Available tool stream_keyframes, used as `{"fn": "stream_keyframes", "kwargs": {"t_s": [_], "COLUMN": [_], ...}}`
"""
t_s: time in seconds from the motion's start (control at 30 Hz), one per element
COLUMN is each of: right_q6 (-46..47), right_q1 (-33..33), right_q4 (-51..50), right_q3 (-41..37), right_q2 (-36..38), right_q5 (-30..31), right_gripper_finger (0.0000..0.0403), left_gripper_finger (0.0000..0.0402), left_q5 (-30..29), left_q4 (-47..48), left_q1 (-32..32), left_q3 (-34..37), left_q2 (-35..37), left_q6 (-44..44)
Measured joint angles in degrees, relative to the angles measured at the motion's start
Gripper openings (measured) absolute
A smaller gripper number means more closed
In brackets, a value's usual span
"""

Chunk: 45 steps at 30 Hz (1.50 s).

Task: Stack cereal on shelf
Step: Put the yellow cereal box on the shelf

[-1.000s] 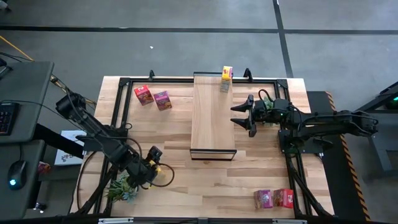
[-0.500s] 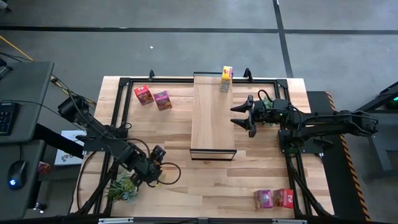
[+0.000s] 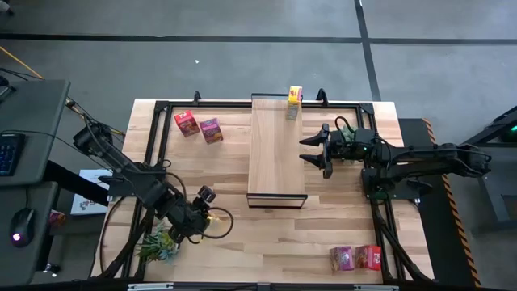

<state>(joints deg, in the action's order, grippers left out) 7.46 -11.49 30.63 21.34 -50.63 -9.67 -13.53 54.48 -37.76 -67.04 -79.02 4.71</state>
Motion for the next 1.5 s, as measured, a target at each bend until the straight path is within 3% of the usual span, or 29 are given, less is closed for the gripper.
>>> {"fn": "stream_keyframes", "kwargs": {"t_s": [0.1, 0.23, 0.3, 0.37, 0.47, 0.6, 0.67, 0.8, 1.17, 1.5], "right_q6": [0.0, 0.0, 0.0, 0.0, -0.01, -0.01, 0.0, -0.02, 0.04, 0.17], "right_q1": [0.0, 0.0, 0.0, 0.0, 0.0, 0.0, 0.0, 0.0, 0.0, -0.02], "right_q4": [0.02, 0.02, 0.02, 0.02, 0.02, 0.04, 0.03, 0.02, -0.59, -0.83], "right_q3": [0.0, 0.0, 0.0, 0.0, 0.0, 0.0, 0.0, 0.0, 0.0, -0.02], "right_q2": [0.0, 0.0, 0.0, 0.0, 0.0, 0.0, 0.0, 0.0, 0.02, 0.02], "right_q5": [0.0, 0.0, 0.0, 0.17, 0.2, 0.22, 0.24, 0.25, 0.44, 0.42], "right_gripper_finger": [0.0245, 0.0245, 0.0245, 0.0245, 0.0245, 0.0245, 0.0245, 0.0245, 0.0245, 0.0245], "left_gripper_finger": [0.0116, 0.012, 0.0123, 0.0125, 0.0125, 0.0126, 0.0126, 0.0126, 0.0126, 0.0126], "left_q5": [-5.58, -22.2, -30.08, -33.36, -29.4, -16.81, -11.31, -6.26, 1.37, 1.08], "left_q4": [6.73, 12.92, 12.97, 11.43, 6.41, -2.95, -4.06, -2.92, -2.0, -3.23], "left_q1": [0.01, 1.8, 5.0, 10.48, 21.21, 36.1, 42.21, 50.9, 58.82, 60.78], "left_q3": [-6.99, -16.21, -20.25, -23.67, -27.63, -31.91, -34.63, -39.9, -47.1, -48.12], "left_q2": [0.0, 0.02, 0.02, 0.01, -0.81, -4.15, -7.14, -14.14, -29.56, -32.76], "left_q6": [-0.09, 1.34, 1.59, 2.98, 7.67, 11.39, 11.27, 10.43, 9.72, 10.96]}}
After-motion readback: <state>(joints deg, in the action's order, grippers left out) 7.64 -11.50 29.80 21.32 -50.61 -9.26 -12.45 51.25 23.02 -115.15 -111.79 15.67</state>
